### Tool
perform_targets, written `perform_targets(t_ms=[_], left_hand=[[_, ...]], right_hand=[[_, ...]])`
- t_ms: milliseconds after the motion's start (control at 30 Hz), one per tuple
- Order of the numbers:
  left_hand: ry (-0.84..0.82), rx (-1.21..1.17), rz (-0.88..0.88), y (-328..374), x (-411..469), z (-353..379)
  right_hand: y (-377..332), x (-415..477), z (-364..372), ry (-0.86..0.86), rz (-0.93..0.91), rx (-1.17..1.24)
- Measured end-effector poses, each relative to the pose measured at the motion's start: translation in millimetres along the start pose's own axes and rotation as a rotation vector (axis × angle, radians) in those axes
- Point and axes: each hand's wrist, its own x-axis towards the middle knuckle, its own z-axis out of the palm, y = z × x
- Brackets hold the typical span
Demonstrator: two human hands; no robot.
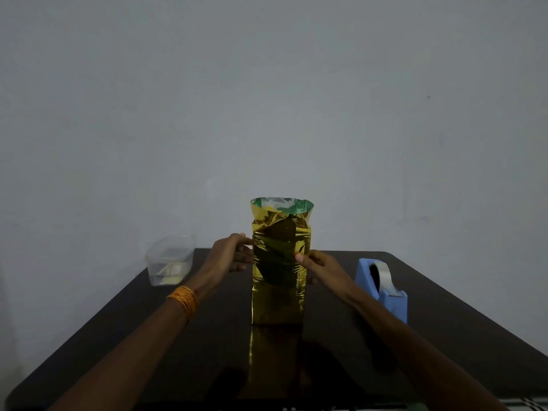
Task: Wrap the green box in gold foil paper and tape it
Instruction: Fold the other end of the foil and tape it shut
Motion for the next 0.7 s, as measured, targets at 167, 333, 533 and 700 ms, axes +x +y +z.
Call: perform_targets(t_ms=[167,333,533,700], left_hand=[[0.098,0.274,0.41,11,13,-4],[0.007,0.53,0.634,51,26,-2],[-0.099,0.987,0.676,83,56,-1],[-0.08,1.138,0.733,106,67,-2]], right_hand=[[-8,-3,-3,-0.019,0.012,-0.007],[-2,1,-6,-0.051,0.044,0.122],[7,5,-6,-0.058,0.016,0.115],[4,8,-10,-0.095,0.027,0.102]])
